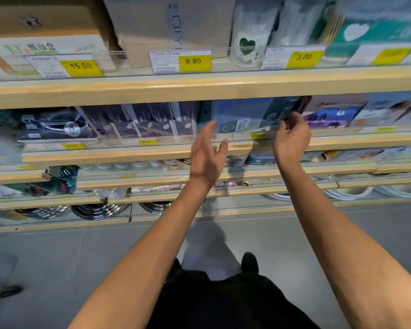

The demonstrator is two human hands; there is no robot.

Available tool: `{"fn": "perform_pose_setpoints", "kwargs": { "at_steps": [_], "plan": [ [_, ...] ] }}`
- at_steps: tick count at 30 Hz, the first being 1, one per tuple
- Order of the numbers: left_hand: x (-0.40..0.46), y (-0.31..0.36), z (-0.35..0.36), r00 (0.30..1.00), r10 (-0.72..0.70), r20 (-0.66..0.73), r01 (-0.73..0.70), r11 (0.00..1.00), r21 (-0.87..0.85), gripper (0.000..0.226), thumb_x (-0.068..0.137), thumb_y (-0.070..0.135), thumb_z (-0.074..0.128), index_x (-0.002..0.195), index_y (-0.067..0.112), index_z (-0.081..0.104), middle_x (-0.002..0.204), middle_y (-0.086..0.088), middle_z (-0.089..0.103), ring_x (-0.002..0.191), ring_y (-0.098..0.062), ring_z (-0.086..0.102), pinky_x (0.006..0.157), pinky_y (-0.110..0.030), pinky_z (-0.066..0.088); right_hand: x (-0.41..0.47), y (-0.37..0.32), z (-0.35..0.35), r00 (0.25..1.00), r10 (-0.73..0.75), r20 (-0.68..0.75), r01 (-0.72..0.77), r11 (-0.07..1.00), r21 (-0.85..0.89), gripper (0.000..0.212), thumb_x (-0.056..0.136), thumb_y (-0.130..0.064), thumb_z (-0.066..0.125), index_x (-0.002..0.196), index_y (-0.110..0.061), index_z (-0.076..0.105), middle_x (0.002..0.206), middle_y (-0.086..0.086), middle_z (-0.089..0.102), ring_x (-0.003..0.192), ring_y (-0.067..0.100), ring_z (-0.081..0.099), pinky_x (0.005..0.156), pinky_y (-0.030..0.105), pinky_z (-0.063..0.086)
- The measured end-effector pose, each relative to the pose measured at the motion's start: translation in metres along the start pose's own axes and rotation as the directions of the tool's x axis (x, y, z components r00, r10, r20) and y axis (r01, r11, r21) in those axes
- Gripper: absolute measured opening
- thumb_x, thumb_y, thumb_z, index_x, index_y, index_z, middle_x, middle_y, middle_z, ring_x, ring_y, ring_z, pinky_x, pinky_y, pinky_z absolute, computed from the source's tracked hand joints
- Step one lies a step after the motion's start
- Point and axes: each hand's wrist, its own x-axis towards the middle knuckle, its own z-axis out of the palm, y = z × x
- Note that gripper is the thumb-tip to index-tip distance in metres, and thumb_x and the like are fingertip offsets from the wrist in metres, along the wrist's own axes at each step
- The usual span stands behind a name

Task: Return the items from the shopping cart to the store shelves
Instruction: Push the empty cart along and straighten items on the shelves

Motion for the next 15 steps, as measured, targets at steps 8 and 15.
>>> {"fn": "perform_pose_setpoints", "kwargs": {
  "at_steps": [8,15],
  "plan": [
    [0.012,0.031,0.078,0.906,-0.237,-0.351,0.234,0.971,-0.051,0.079,0.086,0.019,0.061,0.152,0.004,0.021,0.154,-0.011,0.033,0.144,-0.024,0.031,0.118,-0.045,0.028,0.038,0.012,-0.026,0.969,-0.082,0.232,0.122,0.979,-0.163,0.025,0.093,-0.007,0.056,0.116,0.003,0.056,0.116,0.023,0.066,0.112,0.04,0.061,0.093,0.04,0.047],
    [0.019,0.035,0.082,0.877,-0.301,-0.374,0.284,0.954,-0.102,0.071,0.091,0.005,0.055,0.153,0.014,0.021,0.153,-0.002,0.036,0.142,-0.016,0.033,0.119,-0.041,0.028,0.065,0.013,-0.036,0.907,-0.011,0.42,0.035,0.998,-0.049,0.026,0.091,-0.025,0.066,0.103,-0.005,0.053,0.109,0.016,0.064,0.102,0.032,0.06,0.084,0.037,0.048]
  ]
}}
